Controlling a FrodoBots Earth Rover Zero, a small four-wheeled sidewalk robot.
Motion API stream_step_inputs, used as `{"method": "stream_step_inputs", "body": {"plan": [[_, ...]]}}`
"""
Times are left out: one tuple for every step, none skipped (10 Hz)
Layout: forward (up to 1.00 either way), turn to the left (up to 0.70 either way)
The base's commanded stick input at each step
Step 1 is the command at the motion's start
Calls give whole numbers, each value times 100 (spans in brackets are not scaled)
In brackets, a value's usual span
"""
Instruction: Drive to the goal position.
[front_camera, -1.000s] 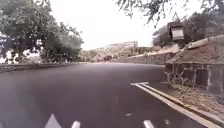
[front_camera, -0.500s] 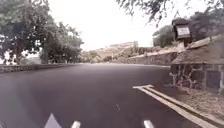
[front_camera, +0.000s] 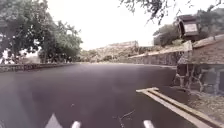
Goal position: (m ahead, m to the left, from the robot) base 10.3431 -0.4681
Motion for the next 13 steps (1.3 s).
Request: {"method": "stream_step_inputs", "body": {"plan": [[70, 0], [70, 0], [70, 0], [70, 0], [70, 0], [70, 0], [70, 0], [70, 0], [70, 0], [70, 0], [70, 0], [70, 0], [70, 0]]}}
